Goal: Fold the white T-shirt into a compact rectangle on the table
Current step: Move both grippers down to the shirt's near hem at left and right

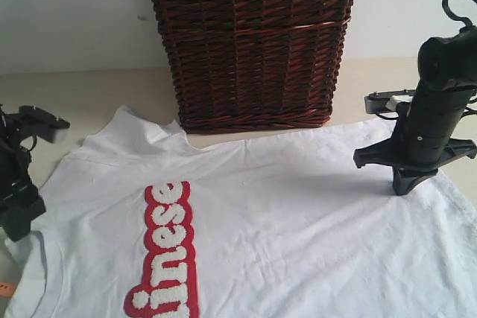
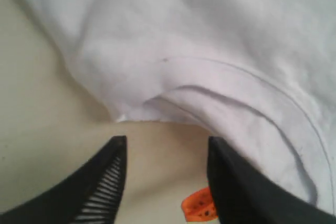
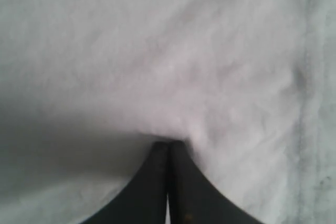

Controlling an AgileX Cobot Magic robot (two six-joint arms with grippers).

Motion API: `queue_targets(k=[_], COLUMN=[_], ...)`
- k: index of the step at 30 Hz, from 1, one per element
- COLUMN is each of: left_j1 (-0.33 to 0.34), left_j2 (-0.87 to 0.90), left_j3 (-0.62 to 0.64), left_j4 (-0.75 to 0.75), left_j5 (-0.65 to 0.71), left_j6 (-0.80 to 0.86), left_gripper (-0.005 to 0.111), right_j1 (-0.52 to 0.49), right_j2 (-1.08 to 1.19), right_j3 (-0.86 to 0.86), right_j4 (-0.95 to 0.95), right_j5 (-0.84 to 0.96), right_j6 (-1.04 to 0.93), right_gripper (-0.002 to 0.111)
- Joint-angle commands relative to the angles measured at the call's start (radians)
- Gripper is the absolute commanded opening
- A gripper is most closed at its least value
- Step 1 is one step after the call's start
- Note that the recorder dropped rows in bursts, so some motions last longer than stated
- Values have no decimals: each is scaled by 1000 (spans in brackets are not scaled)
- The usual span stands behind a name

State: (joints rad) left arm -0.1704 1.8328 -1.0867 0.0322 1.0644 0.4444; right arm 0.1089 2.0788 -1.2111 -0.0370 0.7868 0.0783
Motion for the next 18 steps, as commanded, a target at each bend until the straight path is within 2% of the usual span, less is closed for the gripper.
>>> queue_targets(k=[1,3,6,8,10,11,14,16,18], left_j1=[-26,-39,-41,-41,-41,-41,-39,-39,-39], left_j2=[-11,-11,-11,-19,-23,-17,-12,-17,-30], left_j3=[97,169,244,273,306,341,375,363,360], left_j4=[-80,-111,-115,-97,-65,-49,17,176,238], left_j5=[-74,-190,-257,-259,-331,-432,-571,-527,-511], left_j6=[261,378,497,551,551,549,449,272,223], left_gripper=[66,65,57,61,68,71,72,72,73], right_j1=[-33,-33,-33,-33,-33,-33,-33,-33,-33], right_j2=[102,98,98,98,98,98,98,98,98], right_j3=[26,26,26,26,26,26,26,26,26], right_j4=[37,117,132,133,138,144,144,144,144], right_j5=[-60,-56,-45,-35,-31,-28,-20,-15,-15], right_j6=[-110,-186,-189,-189,-189,-189,-189,-189,-189], right_gripper=[0,0,0,0,0,0,0,0,0])
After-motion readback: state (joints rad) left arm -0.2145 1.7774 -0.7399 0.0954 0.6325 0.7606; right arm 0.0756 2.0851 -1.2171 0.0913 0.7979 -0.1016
